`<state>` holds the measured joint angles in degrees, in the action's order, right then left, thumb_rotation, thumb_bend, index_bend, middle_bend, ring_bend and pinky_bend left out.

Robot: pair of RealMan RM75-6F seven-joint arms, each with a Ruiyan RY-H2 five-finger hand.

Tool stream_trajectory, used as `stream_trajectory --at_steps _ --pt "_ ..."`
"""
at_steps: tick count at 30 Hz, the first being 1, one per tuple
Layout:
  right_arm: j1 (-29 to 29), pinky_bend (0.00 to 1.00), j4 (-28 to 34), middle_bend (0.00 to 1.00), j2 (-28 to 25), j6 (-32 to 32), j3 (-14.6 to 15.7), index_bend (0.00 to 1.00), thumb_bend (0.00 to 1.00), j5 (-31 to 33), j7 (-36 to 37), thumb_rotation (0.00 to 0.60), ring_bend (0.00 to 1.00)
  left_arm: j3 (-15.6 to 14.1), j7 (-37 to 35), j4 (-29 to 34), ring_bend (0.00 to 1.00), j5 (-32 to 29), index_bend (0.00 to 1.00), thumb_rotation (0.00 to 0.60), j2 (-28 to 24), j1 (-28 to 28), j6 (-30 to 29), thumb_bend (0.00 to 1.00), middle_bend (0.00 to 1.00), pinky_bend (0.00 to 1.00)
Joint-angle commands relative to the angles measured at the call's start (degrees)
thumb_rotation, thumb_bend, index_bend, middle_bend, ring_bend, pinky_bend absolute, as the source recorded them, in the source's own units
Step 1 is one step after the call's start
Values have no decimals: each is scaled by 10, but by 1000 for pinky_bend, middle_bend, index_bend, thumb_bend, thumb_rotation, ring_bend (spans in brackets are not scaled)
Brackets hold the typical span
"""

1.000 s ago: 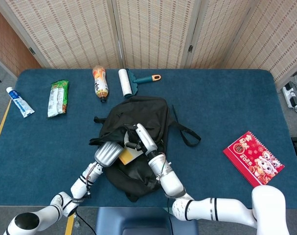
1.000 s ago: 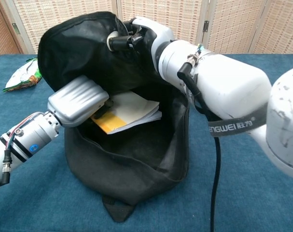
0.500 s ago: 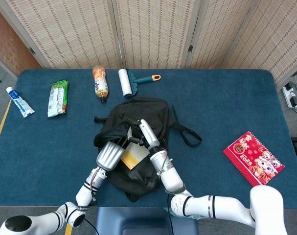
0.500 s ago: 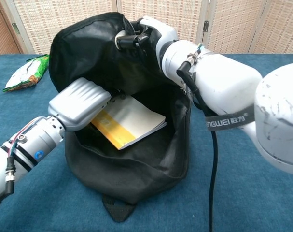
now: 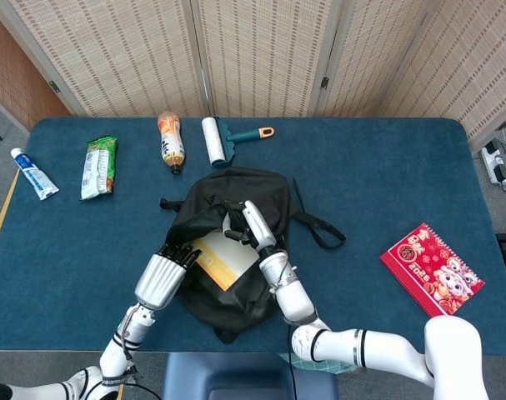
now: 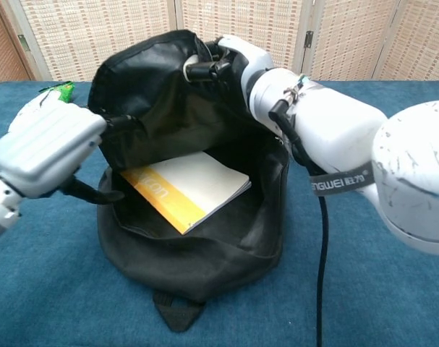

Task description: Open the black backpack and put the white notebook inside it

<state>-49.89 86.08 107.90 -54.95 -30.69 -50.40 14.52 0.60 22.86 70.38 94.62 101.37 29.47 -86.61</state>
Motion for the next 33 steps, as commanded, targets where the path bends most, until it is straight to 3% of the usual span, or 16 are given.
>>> stream_trajectory --at_steps 1,6,9,11,12,14,17,22,24,25,26,29,33 --pt "7 225 -10 441 -6 15 10 744 859 -5 13 600 357 -23 -56 46 438 25 405 600 -61 -31 -36 37 479 471" --pt "30 225 5 396 -43 63 44 676 856 -67 63 600 341 -33 -87 111 438 17 424 600 -134 -63 -55 37 491 473" --pt "47 202 27 349 -75 79 83 547 764 -139 84 600 296 -33 -91 137 438 6 430 600 -169 -79 -59 36 491 474" --pt "54 163 41 304 -100 90 107 418 624 -185 94 600 240 -33 -97 147 438 0 432 600 -185 -86 -59 37 491 474" --pt "57 143 46 277 -112 94 120 334 501 -208 99 596 205 -33 -101 150 438 -3 433 600 -191 -90 -58 37 491 474" --pt "64 104 57 212 -139 96 143 154 241 -249 107 521 138 -30 -105 154 438 -11 433 600 -202 -96 -55 37 492 475" --pt "75 63 78 137 -177 88 163 16 123 -285 123 425 78 -23 -110 155 439 -28 430 600 -212 -102 -45 37 490 475" --pt "113 51 114 106 -246 35 190 0 108 -326 122 418 60 0 -140 155 438 -73 417 600 -230 -112 -26 37 488 475" --pt "132 51 126 114 -274 13 199 11 138 -324 101 521 74 9 -148 154 438 -92 416 600 -236 -116 -18 36 488 475" --pt "142 59 130 133 -286 0 202 60 189 -322 81 583 92 13 -151 153 438 -100 416 600 -239 -118 -15 37 488 475" --pt "152 81 132 163 -296 -16 206 123 246 -319 54 600 115 16 -153 153 439 -107 416 600 -242 -120 -13 39 488 475" --pt "192 164 138 252 -324 -76 221 263 343 -306 -52 600 173 26 -143 146 438 -131 417 600 -249 -127 -5 60 488 475" --pt "246 179 139 261 -359 -149 245 257 351 -299 -143 600 174 34 -127 140 432 -157 417 600 -266 -137 5 74 472 450"
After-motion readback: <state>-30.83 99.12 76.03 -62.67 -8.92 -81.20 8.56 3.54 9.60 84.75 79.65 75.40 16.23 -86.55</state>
